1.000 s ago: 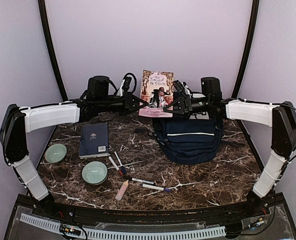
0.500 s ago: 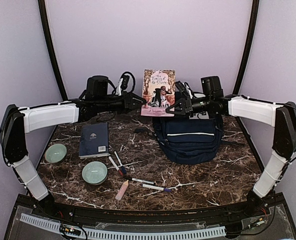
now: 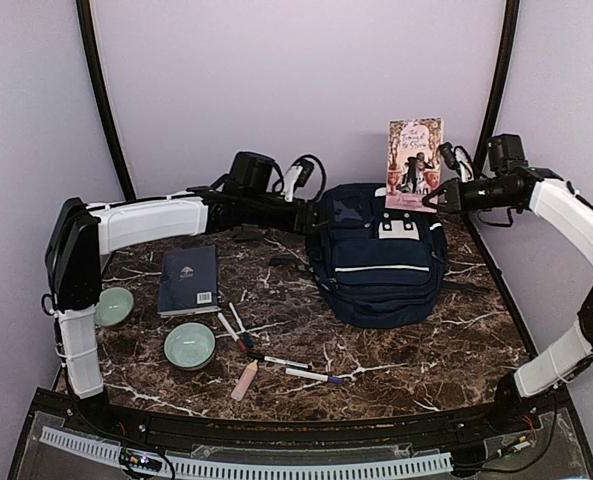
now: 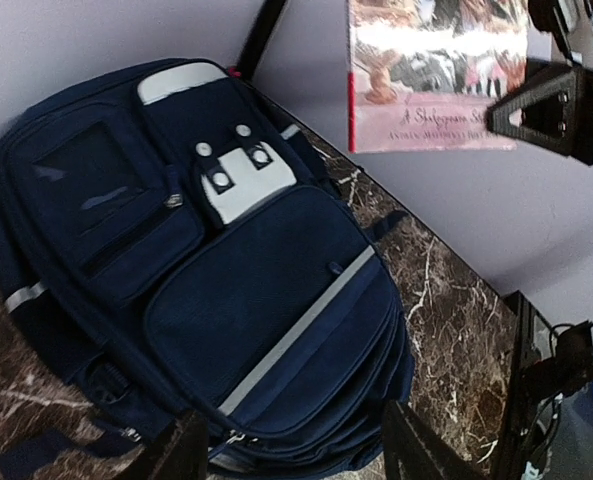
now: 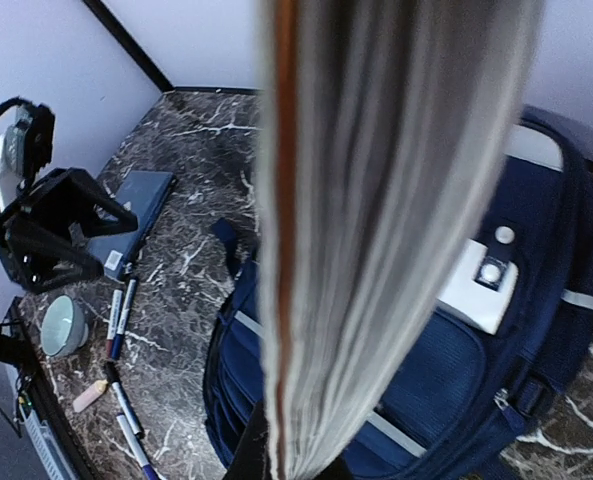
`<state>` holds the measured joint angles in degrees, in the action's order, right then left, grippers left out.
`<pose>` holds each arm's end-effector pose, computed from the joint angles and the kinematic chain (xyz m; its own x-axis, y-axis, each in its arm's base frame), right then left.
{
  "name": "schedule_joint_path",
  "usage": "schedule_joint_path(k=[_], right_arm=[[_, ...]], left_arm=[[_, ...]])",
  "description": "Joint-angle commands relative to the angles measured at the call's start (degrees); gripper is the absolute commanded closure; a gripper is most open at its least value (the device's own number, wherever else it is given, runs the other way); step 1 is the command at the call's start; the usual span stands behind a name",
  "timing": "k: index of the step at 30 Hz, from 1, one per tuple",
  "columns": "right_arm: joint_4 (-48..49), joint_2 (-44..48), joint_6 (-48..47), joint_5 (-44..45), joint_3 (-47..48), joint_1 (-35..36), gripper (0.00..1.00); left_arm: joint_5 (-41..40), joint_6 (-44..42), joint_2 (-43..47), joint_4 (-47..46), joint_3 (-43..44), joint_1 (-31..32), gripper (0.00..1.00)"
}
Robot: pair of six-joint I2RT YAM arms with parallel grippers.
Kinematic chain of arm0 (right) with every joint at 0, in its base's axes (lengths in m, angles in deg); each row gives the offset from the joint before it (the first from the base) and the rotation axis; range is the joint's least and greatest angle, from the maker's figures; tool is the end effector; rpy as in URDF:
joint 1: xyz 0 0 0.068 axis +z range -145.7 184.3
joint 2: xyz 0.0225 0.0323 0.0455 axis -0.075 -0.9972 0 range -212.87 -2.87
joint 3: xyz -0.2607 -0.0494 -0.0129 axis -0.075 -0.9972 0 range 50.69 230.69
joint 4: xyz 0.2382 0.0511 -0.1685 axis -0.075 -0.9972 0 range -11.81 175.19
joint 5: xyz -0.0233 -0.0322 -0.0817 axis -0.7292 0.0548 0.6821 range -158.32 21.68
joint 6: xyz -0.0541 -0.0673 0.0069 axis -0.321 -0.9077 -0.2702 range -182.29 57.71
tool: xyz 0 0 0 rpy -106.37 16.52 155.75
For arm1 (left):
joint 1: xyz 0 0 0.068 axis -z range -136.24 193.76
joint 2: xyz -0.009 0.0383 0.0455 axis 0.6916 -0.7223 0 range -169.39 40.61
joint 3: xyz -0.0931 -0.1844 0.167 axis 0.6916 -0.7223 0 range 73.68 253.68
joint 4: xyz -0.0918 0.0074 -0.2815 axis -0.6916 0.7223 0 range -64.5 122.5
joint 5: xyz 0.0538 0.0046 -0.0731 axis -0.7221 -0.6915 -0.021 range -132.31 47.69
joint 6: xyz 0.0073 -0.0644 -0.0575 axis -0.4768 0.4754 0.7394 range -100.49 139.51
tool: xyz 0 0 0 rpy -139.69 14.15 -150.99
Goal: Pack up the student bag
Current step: Pass from the left arm to the right, then pick up the largest pocket of the bag from the student bag.
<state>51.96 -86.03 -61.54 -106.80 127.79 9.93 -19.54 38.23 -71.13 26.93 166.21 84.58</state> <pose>0.3731 0.0847 0.3134 -0.6374 -0.0526 -0.7688 -0.5479 0.7325 0.4041 0.3864 -0.3729 0.2648 -0.5343 0.0702 -0.8424 0.7447 0.5107 -0.4297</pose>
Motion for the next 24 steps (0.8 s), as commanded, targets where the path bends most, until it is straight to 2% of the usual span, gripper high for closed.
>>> schedule_joint_path(k=[1, 4, 7, 11, 15, 20, 24], right_arm=[[-4.7, 5.7, -7.4, 5.1, -4.0, -5.5, 1.0], [-6.7, 8.3, -8.8, 4.1, -6.0, -10.5, 1.0], [-8.6, 9.7, -10.6, 2.9, -8.2, -14.3, 1.0], [-8.7, 11.1, -11.3, 1.5, -11.3, -17.8, 1.0], [-8.4, 10.9, -11.1, -0.2, -13.2, -19.0, 1.0], [-8.1, 10.3, -10.8, -1.7, -14.1, -19.0, 1.0], [-7.9, 10.5, -11.1, -2.0, -15.3, -19.0, 1.0]], left_arm=[[-2.5, -17.7, -5.1, 7.9, 8.8, 7.0, 0.39], [-1.7, -25.8, -9.1, 10.3, 12.7, 11.7, 0.41], [-1.2, -30.0, -12.8, 12.1, 16.1, 14.8, 0.4], [-3.3, -31.2, -17.2, 13.1, 19.5, 17.7, 0.36], [-9.6, -32.3, -21.1, 15.6, 23.4, 19.5, 0.31], [-16.6, -32.0, -27.3, 20.5, 31.6, 19.7, 0.3], [-18.5, -33.2, -30.0, 21.1, 34.4, 19.7, 0.3]])
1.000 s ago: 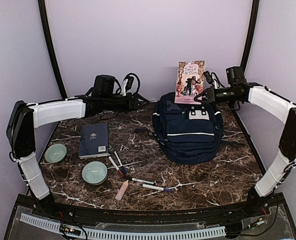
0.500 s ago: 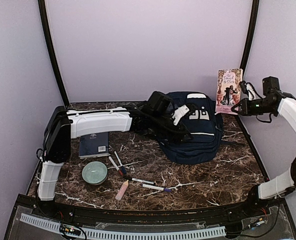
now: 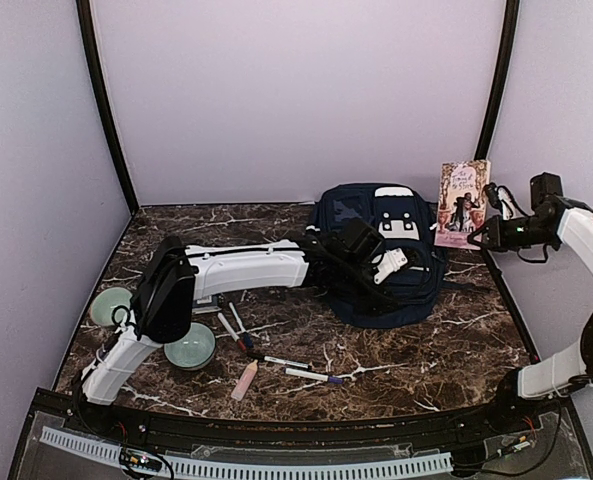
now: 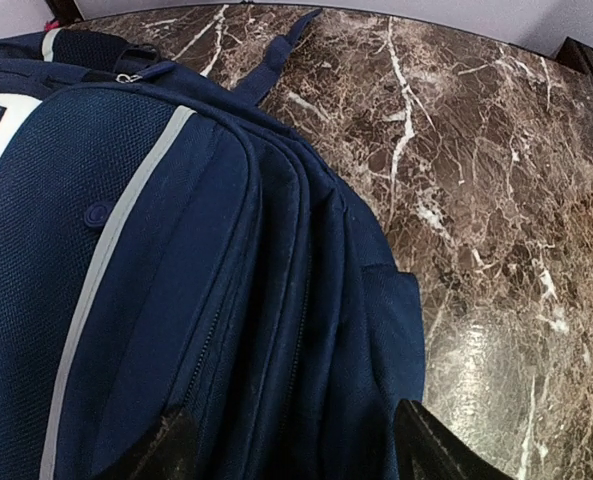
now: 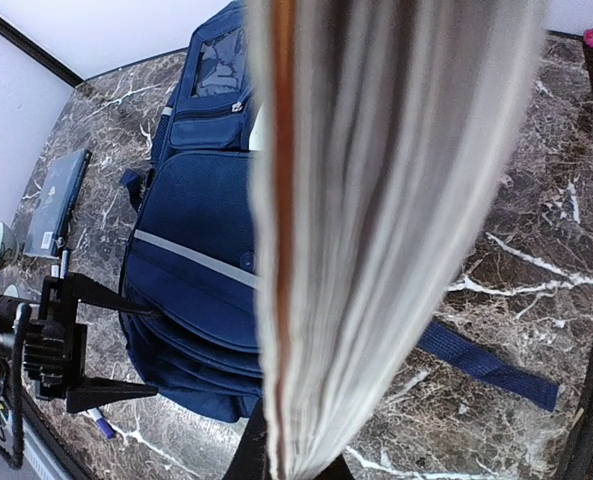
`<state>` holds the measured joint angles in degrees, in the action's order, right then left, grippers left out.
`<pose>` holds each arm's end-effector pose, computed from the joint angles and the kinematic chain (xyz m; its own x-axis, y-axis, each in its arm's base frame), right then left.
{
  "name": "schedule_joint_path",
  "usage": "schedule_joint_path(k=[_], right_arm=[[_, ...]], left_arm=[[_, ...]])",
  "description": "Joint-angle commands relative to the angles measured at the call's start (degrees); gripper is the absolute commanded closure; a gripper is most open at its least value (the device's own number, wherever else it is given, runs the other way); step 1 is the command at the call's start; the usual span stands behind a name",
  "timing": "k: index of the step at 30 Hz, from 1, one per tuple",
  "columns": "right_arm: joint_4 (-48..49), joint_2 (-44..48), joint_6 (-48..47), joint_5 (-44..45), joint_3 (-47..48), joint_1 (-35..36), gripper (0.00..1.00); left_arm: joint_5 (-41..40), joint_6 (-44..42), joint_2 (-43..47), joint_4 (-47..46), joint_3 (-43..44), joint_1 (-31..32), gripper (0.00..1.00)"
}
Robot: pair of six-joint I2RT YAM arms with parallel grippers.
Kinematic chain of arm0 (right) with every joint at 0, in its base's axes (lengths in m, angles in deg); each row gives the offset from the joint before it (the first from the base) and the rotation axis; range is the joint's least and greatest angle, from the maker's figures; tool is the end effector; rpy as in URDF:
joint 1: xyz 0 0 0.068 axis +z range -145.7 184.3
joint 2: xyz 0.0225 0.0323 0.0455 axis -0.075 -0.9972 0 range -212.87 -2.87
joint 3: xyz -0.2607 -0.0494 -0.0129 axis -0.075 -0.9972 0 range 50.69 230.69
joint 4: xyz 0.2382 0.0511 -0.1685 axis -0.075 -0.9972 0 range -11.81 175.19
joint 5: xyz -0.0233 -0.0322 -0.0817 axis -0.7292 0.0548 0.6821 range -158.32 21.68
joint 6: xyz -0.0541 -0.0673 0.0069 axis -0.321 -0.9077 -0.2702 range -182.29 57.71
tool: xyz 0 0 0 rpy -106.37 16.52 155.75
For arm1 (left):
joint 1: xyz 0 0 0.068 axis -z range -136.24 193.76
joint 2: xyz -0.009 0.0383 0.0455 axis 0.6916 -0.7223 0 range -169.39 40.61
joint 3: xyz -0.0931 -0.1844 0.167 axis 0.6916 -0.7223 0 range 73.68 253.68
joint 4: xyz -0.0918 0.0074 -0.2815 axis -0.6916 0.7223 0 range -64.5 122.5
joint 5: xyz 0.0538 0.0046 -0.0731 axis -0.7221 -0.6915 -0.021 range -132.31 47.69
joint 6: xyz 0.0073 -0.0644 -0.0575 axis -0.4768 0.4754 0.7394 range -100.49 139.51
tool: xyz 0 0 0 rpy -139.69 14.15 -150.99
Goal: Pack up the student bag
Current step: Pick up the largest pocket of the bag from the student bag.
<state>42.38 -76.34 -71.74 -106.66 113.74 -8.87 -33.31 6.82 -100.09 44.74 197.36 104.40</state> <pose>0.3178 -0.0255 0.2602 -0.7393 0.0407 -0.6721 -0.3085 0.8667 0.3919 0.2966 -0.5516 0.1624 -0.0804 0.5851 -0.8069 0.9638 0.2521 0.0867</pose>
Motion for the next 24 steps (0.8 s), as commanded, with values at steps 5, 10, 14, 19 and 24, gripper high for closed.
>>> schedule_joint_path(k=[5, 10, 14, 19, 24], right_arm=[[1.8, 1.1, -0.9, -2.4, -2.0, -0.2, 1.0], [1.7, 1.1, -0.6, -3.2, -2.2, -0.2, 1.0], [1.3, 1.3, -0.6, -3.1, -1.8, -0.2, 1.0], [0.3, 2.3, -1.2, -3.7, -1.2, -0.2, 1.0], [-0.4, 4.0, -1.4, -6.2, -3.2, -0.1, 1.0]], left_arm=[[-5.3, -3.0, -4.0, 5.0, 6.1, -0.1, 0.29], [-5.1, -4.5, -4.9, 5.6, 6.5, -0.1, 0.32], [-5.2, -4.7, -4.9, 5.4, 6.7, -0.1, 0.44], [-5.8, -3.8, -4.9, 4.1, 7.7, -0.1, 0.74], [-6.3, -1.0, -3.9, 2.5, 8.3, -0.7, 1.0]])
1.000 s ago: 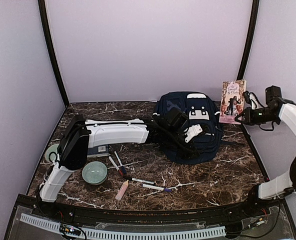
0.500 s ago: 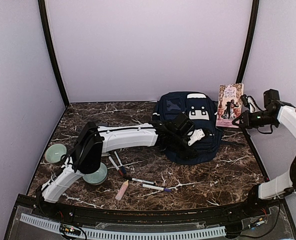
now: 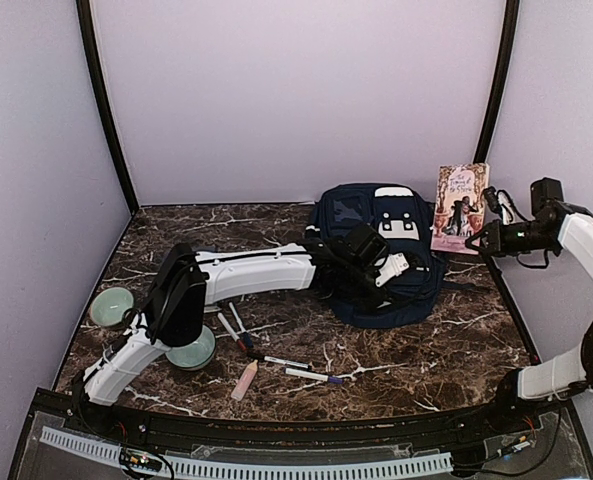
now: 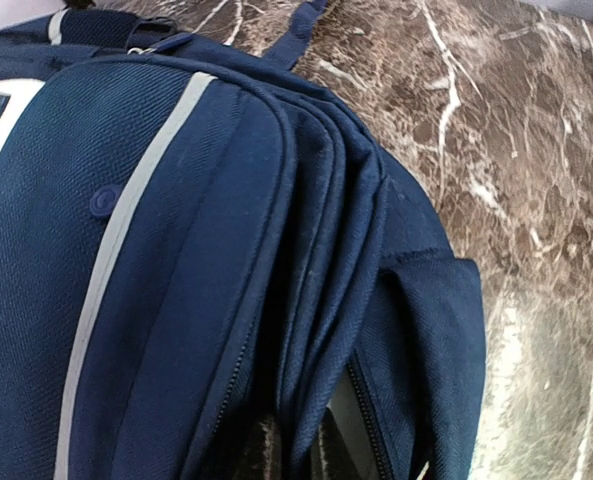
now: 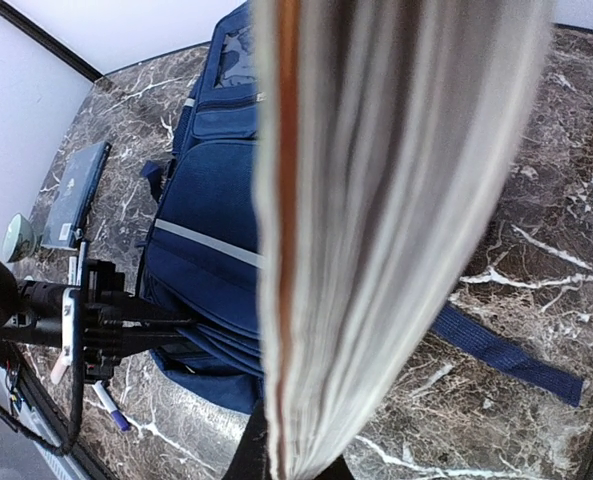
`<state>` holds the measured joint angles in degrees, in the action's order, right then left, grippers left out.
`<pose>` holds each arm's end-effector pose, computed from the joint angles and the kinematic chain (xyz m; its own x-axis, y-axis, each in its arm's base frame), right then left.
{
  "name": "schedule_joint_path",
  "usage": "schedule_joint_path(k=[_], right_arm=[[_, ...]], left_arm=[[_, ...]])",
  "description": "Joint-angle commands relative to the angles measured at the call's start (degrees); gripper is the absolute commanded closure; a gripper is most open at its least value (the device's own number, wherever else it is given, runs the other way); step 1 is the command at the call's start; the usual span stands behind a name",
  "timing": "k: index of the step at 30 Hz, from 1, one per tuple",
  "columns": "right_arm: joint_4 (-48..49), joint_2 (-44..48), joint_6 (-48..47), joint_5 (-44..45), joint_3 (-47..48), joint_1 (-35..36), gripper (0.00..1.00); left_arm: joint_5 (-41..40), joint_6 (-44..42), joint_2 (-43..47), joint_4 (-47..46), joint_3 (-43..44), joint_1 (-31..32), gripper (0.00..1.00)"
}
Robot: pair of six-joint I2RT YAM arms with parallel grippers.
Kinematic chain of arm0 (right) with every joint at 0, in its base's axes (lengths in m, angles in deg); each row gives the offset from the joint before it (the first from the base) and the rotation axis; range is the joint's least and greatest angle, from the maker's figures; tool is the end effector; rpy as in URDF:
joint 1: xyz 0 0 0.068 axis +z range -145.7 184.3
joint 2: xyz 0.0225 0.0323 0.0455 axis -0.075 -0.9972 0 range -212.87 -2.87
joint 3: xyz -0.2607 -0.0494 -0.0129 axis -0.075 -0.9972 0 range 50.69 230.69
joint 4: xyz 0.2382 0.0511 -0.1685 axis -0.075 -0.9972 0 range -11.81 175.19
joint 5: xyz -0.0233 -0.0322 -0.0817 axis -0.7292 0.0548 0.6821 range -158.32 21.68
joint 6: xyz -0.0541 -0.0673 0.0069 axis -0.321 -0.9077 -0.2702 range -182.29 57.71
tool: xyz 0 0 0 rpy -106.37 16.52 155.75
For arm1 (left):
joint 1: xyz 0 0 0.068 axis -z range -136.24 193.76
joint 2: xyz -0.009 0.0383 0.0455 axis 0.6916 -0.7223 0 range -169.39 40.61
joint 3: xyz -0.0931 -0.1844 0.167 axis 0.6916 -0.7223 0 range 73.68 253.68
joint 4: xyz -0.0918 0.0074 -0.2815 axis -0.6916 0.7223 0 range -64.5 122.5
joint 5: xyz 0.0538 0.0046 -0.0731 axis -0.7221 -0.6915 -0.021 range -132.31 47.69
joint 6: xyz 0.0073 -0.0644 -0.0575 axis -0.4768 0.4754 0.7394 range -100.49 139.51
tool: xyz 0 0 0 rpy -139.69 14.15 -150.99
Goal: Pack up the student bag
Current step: Pick up the largest pocket of the bag from the student bag.
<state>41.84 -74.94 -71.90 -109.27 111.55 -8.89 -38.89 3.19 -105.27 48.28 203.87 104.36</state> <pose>0.3089 -0.0208 0.2544 -0.7491 0.0460 -0.6609 -0.3274 0.8415 0.4297 0.3090 -0.5578 0.1454 -0.0425 0.6464 -0.7618 0.9424 0.2791 0.1843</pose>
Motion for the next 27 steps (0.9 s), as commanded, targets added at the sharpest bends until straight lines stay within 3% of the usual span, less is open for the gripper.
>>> schedule_joint_path(k=[1, 4, 10, 16, 27], right_arm=[[-1.2, 2.8, -2.2, -3.9, -0.8, -0.1, 1.0], [-6.1, 3.0, -6.6, -5.2, 1.2, -0.1, 1.0], [-13.5, 3.9, -13.3, -11.4, 7.5, 0.0, 1.0], [-19.6, 4.4, -21.1, -17.3, 7.9, 3.8, 1.0], [-24.9, 4.2, -32.4, -17.5, 1.6, 12.0, 1.0]], left_arm=[[-0.9, 3.8, 1.7, -1.5, 1.9, -1.0, 1.0], [-1.4, 8.6, 3.5, -3.2, 1.8, -2.7, 1.0], [5.4, 19.0, 7.8, -10.0, 0.6, -8.6, 1.0], [6.4, 18.9, 9.2, -16.2, 1.2, -10.4, 1.0], [5.4, 19.4, 12.5, -24.3, 2.2, -11.9, 1.0]])
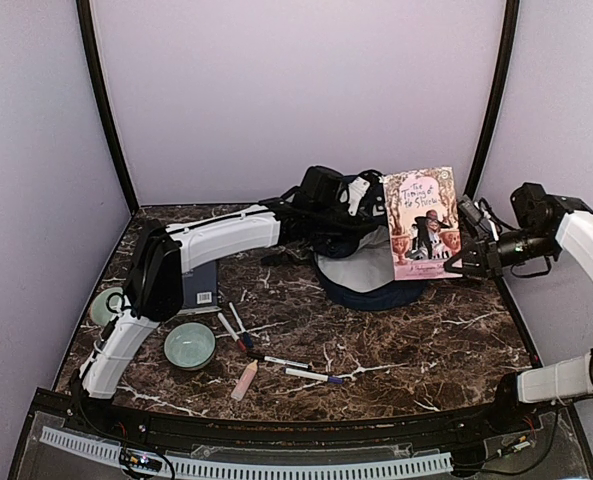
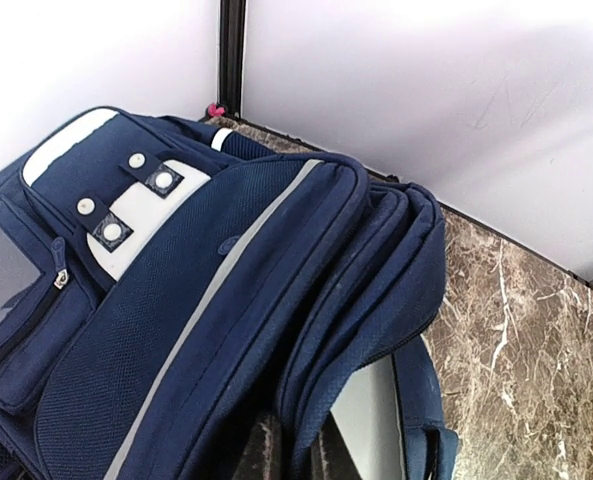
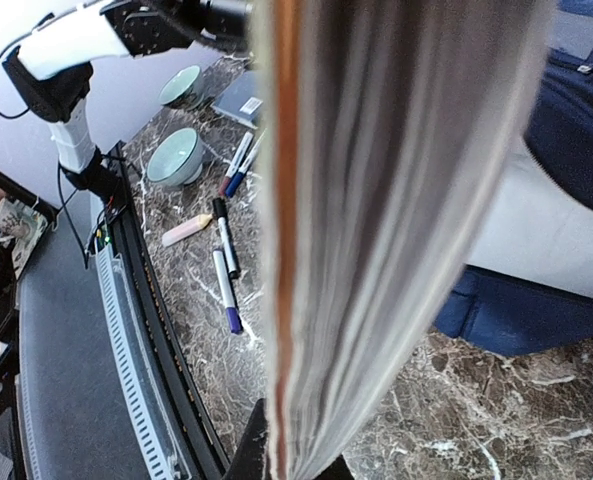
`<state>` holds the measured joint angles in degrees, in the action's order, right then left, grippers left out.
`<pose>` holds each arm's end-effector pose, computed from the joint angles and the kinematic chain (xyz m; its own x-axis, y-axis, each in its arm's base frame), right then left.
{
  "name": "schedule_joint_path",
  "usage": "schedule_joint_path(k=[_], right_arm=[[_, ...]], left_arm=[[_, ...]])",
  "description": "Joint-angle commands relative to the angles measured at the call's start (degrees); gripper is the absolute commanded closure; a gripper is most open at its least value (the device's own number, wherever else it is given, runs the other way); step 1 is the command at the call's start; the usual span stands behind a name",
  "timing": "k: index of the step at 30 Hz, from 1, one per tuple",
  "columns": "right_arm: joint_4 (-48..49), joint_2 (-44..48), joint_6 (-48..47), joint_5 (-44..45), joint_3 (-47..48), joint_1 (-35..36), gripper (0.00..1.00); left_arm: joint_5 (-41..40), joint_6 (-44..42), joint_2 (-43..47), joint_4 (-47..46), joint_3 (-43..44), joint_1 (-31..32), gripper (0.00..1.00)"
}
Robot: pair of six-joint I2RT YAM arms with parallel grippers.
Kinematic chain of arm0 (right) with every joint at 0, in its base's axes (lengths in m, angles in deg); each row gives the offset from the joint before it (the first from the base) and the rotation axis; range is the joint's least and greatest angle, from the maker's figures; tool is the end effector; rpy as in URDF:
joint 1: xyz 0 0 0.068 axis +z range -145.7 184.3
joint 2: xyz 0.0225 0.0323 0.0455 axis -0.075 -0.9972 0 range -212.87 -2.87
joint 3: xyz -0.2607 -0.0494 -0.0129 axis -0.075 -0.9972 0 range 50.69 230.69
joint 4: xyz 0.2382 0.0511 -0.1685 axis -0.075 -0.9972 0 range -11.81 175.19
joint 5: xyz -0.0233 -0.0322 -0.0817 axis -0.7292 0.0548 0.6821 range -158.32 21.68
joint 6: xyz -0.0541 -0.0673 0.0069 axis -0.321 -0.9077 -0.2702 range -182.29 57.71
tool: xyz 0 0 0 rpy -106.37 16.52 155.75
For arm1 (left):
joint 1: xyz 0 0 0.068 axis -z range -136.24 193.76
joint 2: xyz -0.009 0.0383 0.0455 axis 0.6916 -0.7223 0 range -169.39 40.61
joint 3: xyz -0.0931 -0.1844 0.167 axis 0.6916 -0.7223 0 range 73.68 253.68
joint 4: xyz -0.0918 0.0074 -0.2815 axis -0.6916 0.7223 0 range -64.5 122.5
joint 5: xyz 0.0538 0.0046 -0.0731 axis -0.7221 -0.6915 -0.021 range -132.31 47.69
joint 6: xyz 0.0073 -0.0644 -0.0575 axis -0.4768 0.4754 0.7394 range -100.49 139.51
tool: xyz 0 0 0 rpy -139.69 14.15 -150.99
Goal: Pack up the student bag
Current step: Pick up the largest pocket of the bag from the student bag, then place the book in the largest pocket of the bag.
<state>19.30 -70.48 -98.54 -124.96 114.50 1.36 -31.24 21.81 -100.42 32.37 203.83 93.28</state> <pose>0.2506 0.0512 0.2831 -0.6007 -0.2948 -0.7431 -0.7646 0.4832 0.4264 0.4105 -0.5036 0.2352 -0.2327 0.2117 -0.9492 0.8565 0.5070 -0.0969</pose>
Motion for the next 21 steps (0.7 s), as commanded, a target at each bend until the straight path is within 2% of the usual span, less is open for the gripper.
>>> schedule_joint_path(k=[1, 13, 16, 21], right_arm=[[-1.4, -0.4, -5.2, -1.6, -1.9, 2.1, 1.0], [2.8, -5.3, -7.5, 1.3, -7.5, 10.6, 1.0], [9.3, -7.2, -0.8, 3.6, -9.6, 11.2, 1.0], [11.0, -13.7, 2.5, 4.4, -8.0, 12.4, 1.0]], left_arm=[[-2.3, 0.7, 8.0, -8.8, 2.3, -0.8, 1.0], [-2.3, 0.0, 9.2, -11.0, 4.3, -0.8, 1.0], [-2.6, -0.6, 9.7, -11.4, 4.3, -0.8, 1.0], [-2.3, -0.9, 10.4, -11.5, 4.3, -0.8, 1.0]])
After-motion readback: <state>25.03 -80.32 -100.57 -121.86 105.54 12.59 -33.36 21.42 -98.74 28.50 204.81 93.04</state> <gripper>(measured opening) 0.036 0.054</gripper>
